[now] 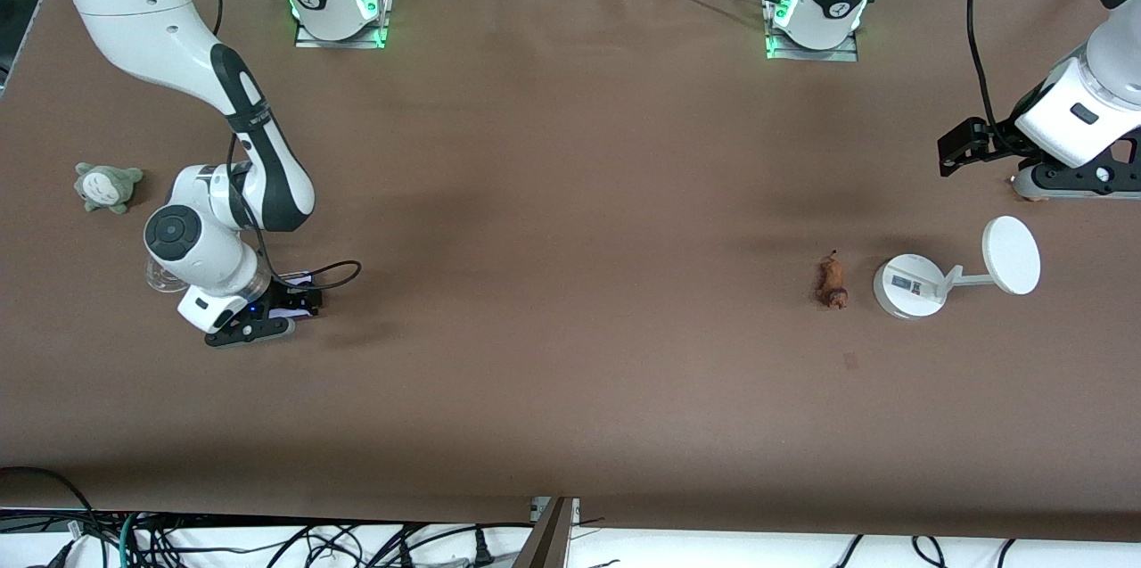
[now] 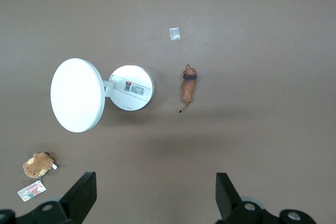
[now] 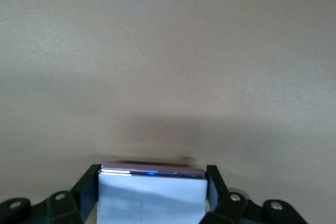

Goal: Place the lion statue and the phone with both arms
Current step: 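Lower the phone beside the cup and open the right gripper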

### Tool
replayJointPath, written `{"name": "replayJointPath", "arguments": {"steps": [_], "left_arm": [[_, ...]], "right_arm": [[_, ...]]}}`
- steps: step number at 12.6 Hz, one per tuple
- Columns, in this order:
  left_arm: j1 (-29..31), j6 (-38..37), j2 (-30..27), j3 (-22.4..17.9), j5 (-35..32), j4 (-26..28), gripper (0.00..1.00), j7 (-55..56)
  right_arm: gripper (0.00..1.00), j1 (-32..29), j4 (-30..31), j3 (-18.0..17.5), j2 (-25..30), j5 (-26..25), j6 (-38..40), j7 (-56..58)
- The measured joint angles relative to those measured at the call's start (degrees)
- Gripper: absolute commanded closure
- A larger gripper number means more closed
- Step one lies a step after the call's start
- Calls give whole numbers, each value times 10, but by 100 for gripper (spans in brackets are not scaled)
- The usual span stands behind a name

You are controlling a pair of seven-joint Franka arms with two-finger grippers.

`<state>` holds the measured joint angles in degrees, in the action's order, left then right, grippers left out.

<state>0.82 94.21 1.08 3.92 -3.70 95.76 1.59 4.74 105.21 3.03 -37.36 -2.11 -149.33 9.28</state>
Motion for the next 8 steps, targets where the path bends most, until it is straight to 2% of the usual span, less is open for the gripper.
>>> {"name": "replayJointPath", "arguments": {"steps": [1, 6, 8], "left_arm": [[0, 0, 0, 0, 0, 0, 0, 0], [0, 0, 0, 0, 0, 0, 0, 0], [0, 0, 0, 0, 0, 0, 0, 0]], "right_arm": [[1, -1, 0, 0, -2, 0, -1, 0], [0, -1, -2, -4, -1, 0, -7, 0], [0, -1, -4, -10, 15, 0, 15, 0]]}}
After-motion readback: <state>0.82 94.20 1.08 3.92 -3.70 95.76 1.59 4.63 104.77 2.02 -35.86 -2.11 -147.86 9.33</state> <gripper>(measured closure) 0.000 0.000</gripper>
